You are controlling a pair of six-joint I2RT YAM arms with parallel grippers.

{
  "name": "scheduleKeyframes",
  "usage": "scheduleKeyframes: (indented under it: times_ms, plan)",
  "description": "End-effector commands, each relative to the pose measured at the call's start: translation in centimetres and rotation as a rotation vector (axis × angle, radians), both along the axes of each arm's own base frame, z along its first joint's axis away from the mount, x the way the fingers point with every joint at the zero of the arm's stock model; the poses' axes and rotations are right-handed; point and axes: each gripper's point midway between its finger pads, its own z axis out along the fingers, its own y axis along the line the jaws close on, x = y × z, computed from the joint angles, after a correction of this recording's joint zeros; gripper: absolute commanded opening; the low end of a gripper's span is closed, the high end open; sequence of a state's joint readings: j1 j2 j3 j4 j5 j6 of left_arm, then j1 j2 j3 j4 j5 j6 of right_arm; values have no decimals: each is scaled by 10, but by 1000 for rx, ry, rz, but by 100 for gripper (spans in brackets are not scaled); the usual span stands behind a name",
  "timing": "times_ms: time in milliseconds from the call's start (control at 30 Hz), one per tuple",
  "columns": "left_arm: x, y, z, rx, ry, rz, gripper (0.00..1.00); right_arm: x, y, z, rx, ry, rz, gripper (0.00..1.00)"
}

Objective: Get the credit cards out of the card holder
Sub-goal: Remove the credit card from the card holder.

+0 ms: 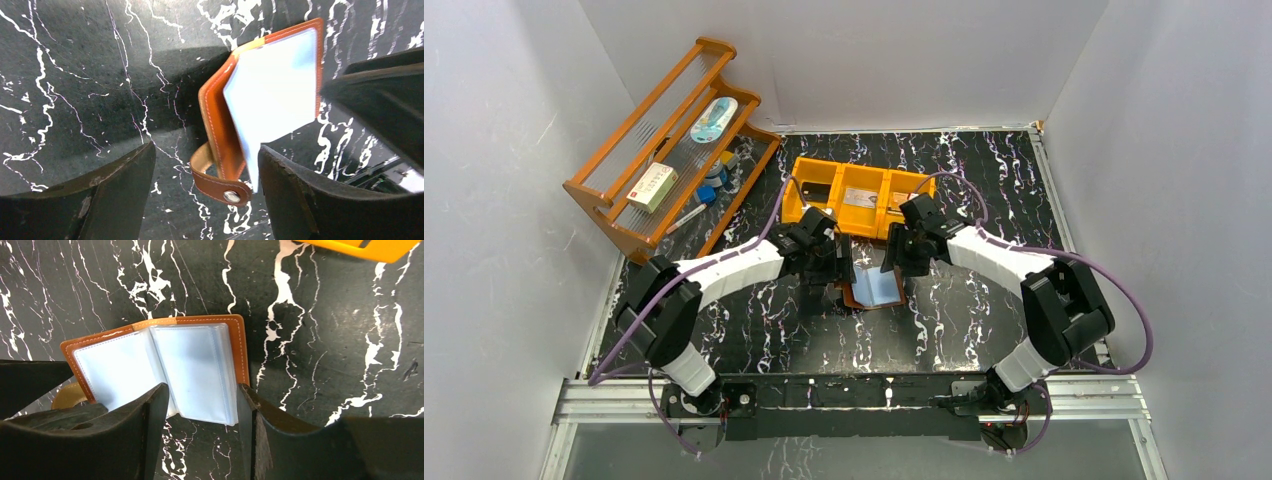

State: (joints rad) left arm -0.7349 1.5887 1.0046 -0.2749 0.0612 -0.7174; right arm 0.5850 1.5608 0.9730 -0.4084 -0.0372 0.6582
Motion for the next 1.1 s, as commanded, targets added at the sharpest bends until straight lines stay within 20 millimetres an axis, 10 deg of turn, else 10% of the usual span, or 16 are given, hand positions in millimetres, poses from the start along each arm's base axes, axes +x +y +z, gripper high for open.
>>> scheduleKeyframes:
  times_ms: [0, 233, 700, 1067]
  plan:
    - [-2, -10, 1, -20, 32, -37, 69, 4, 1, 7, 64, -12, -10, 59]
    - [-10, 0, -12, 25, 61, -38, 46, -5, 18, -3, 151, 42, 38, 54]
    - [-16, 0, -18, 26, 82, -72, 34, -5, 7, -23, 70, 72, 28, 53]
    - [-18, -4, -22, 10, 99, -85, 22, -15, 36, -15, 222, 131, 101, 51]
